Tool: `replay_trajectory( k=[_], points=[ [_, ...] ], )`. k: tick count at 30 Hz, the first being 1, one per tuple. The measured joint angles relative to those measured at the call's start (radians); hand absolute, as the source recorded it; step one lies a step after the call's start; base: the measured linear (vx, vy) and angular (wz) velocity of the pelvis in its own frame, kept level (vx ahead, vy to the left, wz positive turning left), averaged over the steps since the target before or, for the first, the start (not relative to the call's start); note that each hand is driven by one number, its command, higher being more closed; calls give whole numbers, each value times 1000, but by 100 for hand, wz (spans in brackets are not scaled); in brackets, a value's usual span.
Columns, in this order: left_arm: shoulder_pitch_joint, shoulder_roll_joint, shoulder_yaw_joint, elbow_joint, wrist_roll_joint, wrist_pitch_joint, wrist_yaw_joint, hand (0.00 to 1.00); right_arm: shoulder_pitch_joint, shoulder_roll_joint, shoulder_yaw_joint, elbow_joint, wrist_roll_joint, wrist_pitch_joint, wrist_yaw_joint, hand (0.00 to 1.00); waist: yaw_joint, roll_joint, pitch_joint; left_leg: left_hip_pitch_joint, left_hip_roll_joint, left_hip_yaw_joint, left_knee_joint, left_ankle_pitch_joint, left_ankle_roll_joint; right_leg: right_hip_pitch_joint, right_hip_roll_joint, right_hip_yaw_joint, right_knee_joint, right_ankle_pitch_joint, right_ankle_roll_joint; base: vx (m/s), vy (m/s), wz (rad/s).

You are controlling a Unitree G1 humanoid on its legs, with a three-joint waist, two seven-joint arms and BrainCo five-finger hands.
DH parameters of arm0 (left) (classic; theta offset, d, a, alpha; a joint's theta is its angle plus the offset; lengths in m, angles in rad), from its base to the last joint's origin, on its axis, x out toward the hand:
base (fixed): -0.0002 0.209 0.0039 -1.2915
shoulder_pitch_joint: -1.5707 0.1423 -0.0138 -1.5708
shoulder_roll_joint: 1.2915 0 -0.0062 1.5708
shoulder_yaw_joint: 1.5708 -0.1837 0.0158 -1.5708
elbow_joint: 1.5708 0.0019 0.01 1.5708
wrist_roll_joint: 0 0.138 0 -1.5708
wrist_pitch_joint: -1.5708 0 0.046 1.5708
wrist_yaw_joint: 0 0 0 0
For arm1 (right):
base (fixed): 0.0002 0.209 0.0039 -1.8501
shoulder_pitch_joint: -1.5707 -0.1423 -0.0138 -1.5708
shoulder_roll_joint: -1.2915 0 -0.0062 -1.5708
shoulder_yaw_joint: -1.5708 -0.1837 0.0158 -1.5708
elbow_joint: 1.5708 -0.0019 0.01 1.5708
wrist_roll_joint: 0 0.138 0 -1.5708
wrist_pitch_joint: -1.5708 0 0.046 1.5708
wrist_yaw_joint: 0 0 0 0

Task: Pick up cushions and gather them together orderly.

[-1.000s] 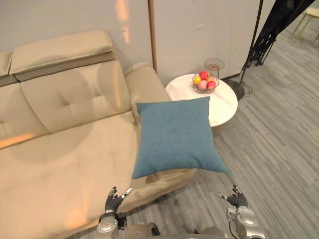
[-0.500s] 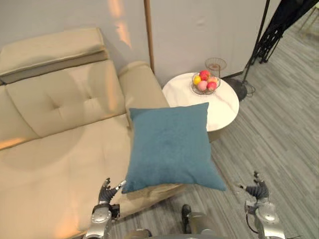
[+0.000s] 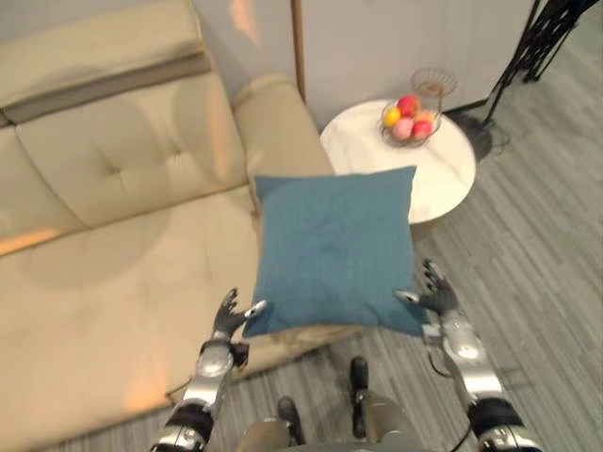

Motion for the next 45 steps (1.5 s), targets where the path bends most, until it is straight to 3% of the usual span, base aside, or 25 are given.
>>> replay_trajectory(
  k=[2, 3, 4, 10, 14, 20, 24, 27, 32, 38, 40, 41, 42, 43, 45],
  points=[
    [-55, -15, -1, 29, 0, 0, 7, 0, -55, 18, 13, 32, 20, -3, -17, 0, -2, -1, 13, -67, 8, -8, 45, -7, 10, -43, 0, -5, 0, 18, -5, -225, -40, 12],
    [-101, -19, -1, 51, -1, 1, 24, 100, -98, 19, 16, 55, 33, -5, -31, 0, -1, -3, 39, -103, 15, -11, 81, -13, 19, -63, 2, -6, 3, 28, -4, -226, -48, 4],
    [-144, -16, -1, 70, -1, 1, 40, 100, -139, 21, 18, 75, 40, -4, -38, 100, -3, -6, 60, -136, 20, -14, 107, -17, 23, -81, 2, -5, 3, 38, -8, -221, -47, 2],
    [-329, -1, -10, 112, -44, 2, 109, 100, -304, 16, 28, 118, 120, -3, -102, 100, -1, -7, 131, -248, 38, -15, 211, -34, 33, -150, 5, 5, 4, 83, 0, -183, -43, -2],
    [-385, 19, -48, 102, -89, 0, 129, 100, -322, 0, 46, 103, 175, -12, -115, 100, 2, -6, 135, -284, 47, -16, 235, -36, 37, -172, 10, 9, 1, 87, -1, -94, -37, 0],
    [-368, 49, -89, -91, -120, -2, 134, 100, -272, -16, 66, -37, 228, -33, -115, 100, 9, -7, 135, -296, 60, -19, 239, -33, 33, -175, 25, 12, -18, 104, -10, 6, -39, -3],
    [-267, 52, -110, -283, -120, -22, 134, 100, -167, -31, 68, -170, 226, -36, -113, 100, 10, -7, 135, -257, 64, -34, 223, -35, 31, -121, 35, 1, -52, 112, -22, 100, -22, 5],
    [-103, 48, -111, -453, -120, -26, 134, 100, -28, -32, 76, -342, 131, -33, -113, 100, 4, -7, 131, -184, 52, -36, 178, -37, 28, -47, 35, 3, -92, 112, -22, 106, 12, 4],
    [105, 44, -111, -589, -120, -28, 131, 100, 119, -32, 125, -508, 30, -30, -112, 100, 2, -7, 95, -102, 42, -36, 130, -36, 26, 32, 33, 7, -126, 110, -18, 87, 37, 4],
    [327, 39, -103, -742, -119, -34, 127, 100, 224, 0, 174, -613, 16, -30, -75, 100, 41, -7, 4, -9, 26, -12, 71, -30, 20, 91, 27, 32, -134, 97, -3, 28, 36, -8],
    [333, 37, -99, -758, -119, -41, 127, 100, 230, 0, 174, -639, 4, -30, -74, 100, 51, -7, 2, -14, 26, -16, 85, -26, 26, 57, 19, 25, -47, 61, 7, -57, 32, 13],
    [333, 33, -97, -758, -118, -45, 126, 100, 232, 0, 174, -649, -9, -32, -74, 100, 48, -9, 1, -21, 20, -32, 91, -11, 40, 27, 10, 30, 21, 43, 32, -125, 26, 45],
    [331, 32, -97, -758, -115, -46, 123, 100, 233, 1, 173, -650, -15, -34, -74, 100, 43, -13, 3, -26, 17, -43, 85, -1, 53, -7, -9, 45, 179, -70, 56, -163, 12, 78],
    [331, 30, -99, -758, -113, -46, 117, 100, 239, 1, 173, -650, -16, -34, -74, 100, 35, -19, 1, -24, 5, -76, 100, 3, 60, -37, -30, 52, 379, -182, 10, -117, -24, 99],
    [346, 30, -100, -759, -109, -47, 107, 100, 243, 3, 175, -650, -22, -34, -74, 100, 41, -32, -3, -42, -11, -145, 128, 17, 58, -9, -60, 74, 607, -303, 51, -82, -102, 102]
  ],
)
